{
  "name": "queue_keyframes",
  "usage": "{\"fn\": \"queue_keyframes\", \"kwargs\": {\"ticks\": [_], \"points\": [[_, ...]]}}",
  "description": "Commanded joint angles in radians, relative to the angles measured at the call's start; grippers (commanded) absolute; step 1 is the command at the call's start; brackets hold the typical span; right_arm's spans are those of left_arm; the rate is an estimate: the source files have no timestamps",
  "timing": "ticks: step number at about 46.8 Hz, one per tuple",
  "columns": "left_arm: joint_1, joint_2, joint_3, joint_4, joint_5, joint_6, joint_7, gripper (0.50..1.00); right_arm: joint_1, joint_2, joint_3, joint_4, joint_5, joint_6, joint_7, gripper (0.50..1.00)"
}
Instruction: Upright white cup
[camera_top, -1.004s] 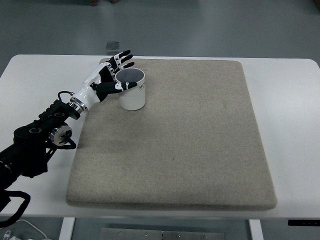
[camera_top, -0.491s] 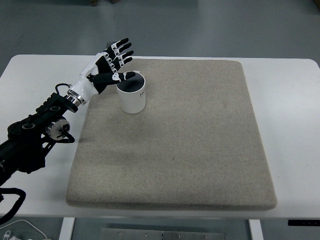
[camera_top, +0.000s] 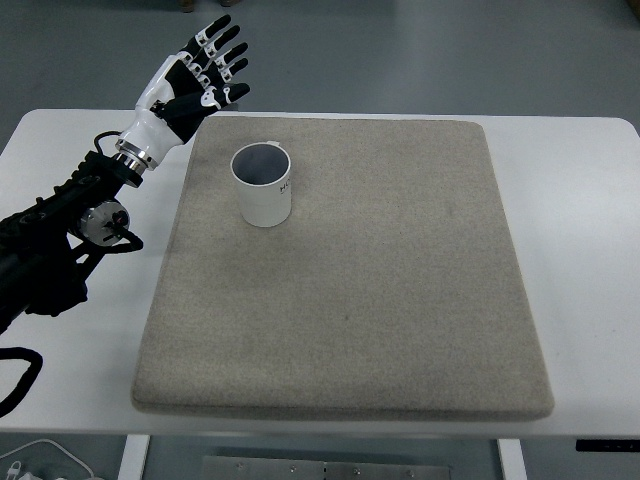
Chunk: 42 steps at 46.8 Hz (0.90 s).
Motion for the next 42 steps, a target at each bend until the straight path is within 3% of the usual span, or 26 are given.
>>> {"fn": "queue_keyframes", "kwargs": {"ticks": [1, 9, 24, 32, 42], "points": [[-0.008, 0.003, 0.002, 0.004, -0.050, -0.005, 0.000, 0.996, 0.000, 0.000, 0.000, 0.000, 0.000, 0.000, 0.000, 0.930], [-0.025, 0.011, -0.016, 0.006, -0.076, -0.002, 0.000, 0.996, 0.000, 0.000, 0.002, 0.000, 0.000, 0.000, 0.000, 0.930], [-0.024, 0.012, -0.015, 0.016, -0.315, 0.009, 0.000, 0.996, 0.000, 0.000, 0.002, 0.003, 0.000, 0.000, 0.000, 0.930], [-0.025, 0.008, -0.015, 0.022, -0.433, 0.079, 0.005, 0.996, 0.000, 0.000, 0.002, 0.003, 0.000, 0.000, 0.000, 0.930], [-0.034, -0.005, -0.015, 0.047, -0.526, 0.164, 0.227, 0.996, 0.000, 0.000, 0.002, 0.003, 0.000, 0.000, 0.000, 0.930]]}}
